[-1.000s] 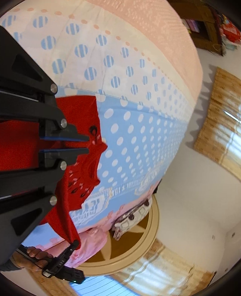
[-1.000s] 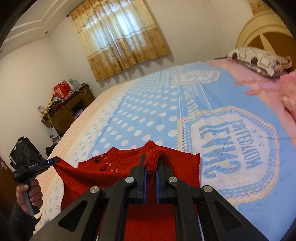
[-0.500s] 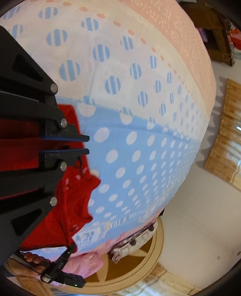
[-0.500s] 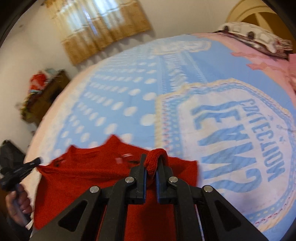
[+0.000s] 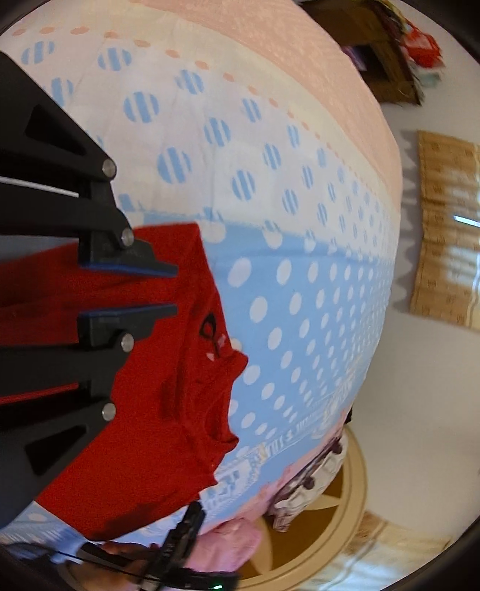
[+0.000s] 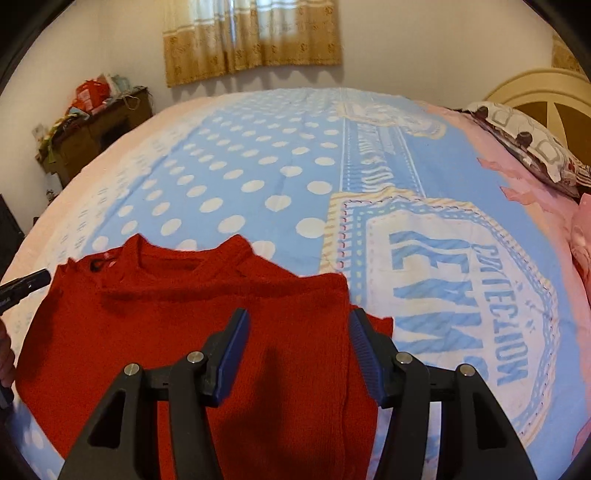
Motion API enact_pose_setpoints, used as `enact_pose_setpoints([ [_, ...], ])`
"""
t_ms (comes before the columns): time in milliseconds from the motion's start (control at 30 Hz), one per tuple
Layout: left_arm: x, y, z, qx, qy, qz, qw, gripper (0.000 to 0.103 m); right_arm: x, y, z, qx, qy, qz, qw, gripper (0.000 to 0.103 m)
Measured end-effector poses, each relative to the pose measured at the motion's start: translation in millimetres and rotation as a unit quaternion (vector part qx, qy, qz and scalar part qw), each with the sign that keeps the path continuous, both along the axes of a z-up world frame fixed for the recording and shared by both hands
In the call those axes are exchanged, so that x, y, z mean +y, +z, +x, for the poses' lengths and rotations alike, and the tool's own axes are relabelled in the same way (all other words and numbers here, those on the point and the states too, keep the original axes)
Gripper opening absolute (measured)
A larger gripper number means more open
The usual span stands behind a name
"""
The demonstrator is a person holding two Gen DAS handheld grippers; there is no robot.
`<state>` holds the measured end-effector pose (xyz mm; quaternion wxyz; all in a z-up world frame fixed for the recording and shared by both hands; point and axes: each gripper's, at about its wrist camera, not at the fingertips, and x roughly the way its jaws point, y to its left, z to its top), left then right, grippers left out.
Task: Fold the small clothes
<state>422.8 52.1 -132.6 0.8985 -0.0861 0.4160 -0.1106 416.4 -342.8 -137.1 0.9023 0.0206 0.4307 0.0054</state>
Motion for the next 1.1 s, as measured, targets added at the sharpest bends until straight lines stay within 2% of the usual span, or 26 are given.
enact_pose_setpoints([
  [67, -7, -2, 10, 0.009, -0.023, 0.0, 0.9997, 0.016, -3, -8, 11, 0.018, -0.007, 0.001, 1.0, 0.054],
  [167, -15, -7, 21, 0.012, -0.028, 0.025, 0.9992, 0.016, -3, -20, 19, 0.032, -0.01, -0.017, 0.999, 0.05],
  [233, -19, -14, 27, 0.023, -0.036, 0.032, 0.9986, 0.016, -4, -26, 20, 0.04, -0.006, -0.012, 0.999, 0.039],
  [300, -22, -19, 29, 0.031, -0.043, 0.036, 0.998, 0.016, -4, -31, 19, 0.044, 0.0, -0.017, 0.999, 0.018],
  [333, -25, -22, 30, 0.034, -0.048, 0.047, 0.9971, 0.013, -3, -30, 19, 0.042, 0.002, -0.019, 0.999, 0.01],
  [367, -26, -22, 29, 0.03, -0.046, 0.056, 0.9969, 0.008, -1, -27, 17, 0.035, 0.006, -0.022, 0.999, 0.008],
  [433, -25, -19, 29, 0.016, -0.04, 0.061, 0.9972, 0.002, 2, -18, 14, 0.019, 0.013, -0.028, 0.999, 0.007],
  [567, -7, -5, 29, -0.015, -0.001, 0.042, 0.999, 0.001, 3, -1, 10, -0.019, 0.005, -0.031, 0.999, 0.006],
  [667, 2, -1, 34, -0.015, 0.014, 0.036, 0.9991, 0.001, -1, 3, 12, -0.03, -0.009, -0.028, 0.999, 0.006],
  [800, 3, -5, 35, 0.004, 0.003, 0.013, 0.9999, 0.002, 4, -4, 15, -0.022, 0.001, -0.027, 0.999, 0.007],
  [867, -2, -10, 37, 0.022, -0.003, 0.024, 0.9995, 0.018, 5, -10, 16, -0.011, 0.009, -0.011, 1.0, 0.008],
  [900, -5, -13, 38, 0.03, -0.006, 0.027, 0.9992, 0.039, 5, -11, 16, -0.011, 0.007, -0.011, 1.0, 0.008],
  [933, -6, -14, 37, 0.03, -0.006, 0.026, 0.9992, 0.054, 5, -12, 16, -0.01, 0.007, -0.011, 1.0, 0.008],
  [1067, -19, -20, 37, 0.026, -0.028, 0.047, 0.9982, 0.055, 8, -19, 16, -0.001, 0.012, -0.014, 1.0, 0.008],
  [1100, -23, -23, 39, 0.031, -0.034, 0.061, 0.9971, 0.051, 9, -22, 16, 0.001, 0.012, -0.015, 1.0, 0.008],
])
